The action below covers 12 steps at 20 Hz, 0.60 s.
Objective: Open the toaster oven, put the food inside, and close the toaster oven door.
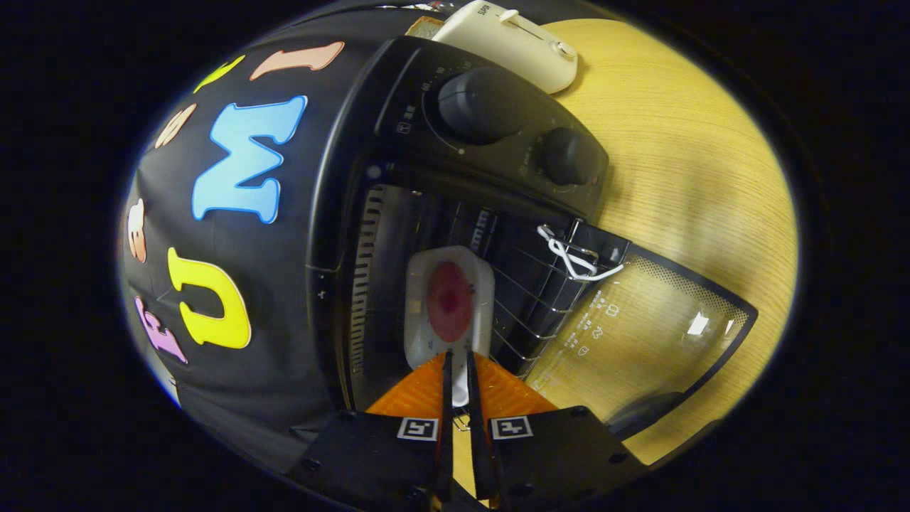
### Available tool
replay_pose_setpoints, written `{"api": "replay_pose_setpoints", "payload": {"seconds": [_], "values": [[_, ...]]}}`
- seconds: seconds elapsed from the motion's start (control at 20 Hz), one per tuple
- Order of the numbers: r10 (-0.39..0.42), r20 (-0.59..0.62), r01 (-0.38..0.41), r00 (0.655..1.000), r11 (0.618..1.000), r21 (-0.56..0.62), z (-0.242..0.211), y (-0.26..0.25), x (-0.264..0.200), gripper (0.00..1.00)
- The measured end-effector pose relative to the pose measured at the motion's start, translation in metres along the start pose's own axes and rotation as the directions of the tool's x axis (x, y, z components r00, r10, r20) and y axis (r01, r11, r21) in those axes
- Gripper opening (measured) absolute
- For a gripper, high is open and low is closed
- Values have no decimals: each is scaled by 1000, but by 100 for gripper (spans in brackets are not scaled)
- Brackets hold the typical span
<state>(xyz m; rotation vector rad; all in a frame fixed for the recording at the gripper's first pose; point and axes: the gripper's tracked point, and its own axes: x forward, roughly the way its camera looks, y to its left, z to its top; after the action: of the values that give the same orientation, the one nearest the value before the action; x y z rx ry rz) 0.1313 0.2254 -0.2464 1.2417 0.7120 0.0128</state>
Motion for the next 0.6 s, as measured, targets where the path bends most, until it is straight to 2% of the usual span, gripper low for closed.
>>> {"api": "replay_pose_setpoints", "payload": {"seconds": [0.25,0.4,0.6], "values": [[19,-85,-26,996,996,-81,-21,1,-34,66],[-44,-120,20,992,982,-190,-32,-13,-59,98],[-78,-147,24,986,940,-340,-38,-16,-86,97]]}}
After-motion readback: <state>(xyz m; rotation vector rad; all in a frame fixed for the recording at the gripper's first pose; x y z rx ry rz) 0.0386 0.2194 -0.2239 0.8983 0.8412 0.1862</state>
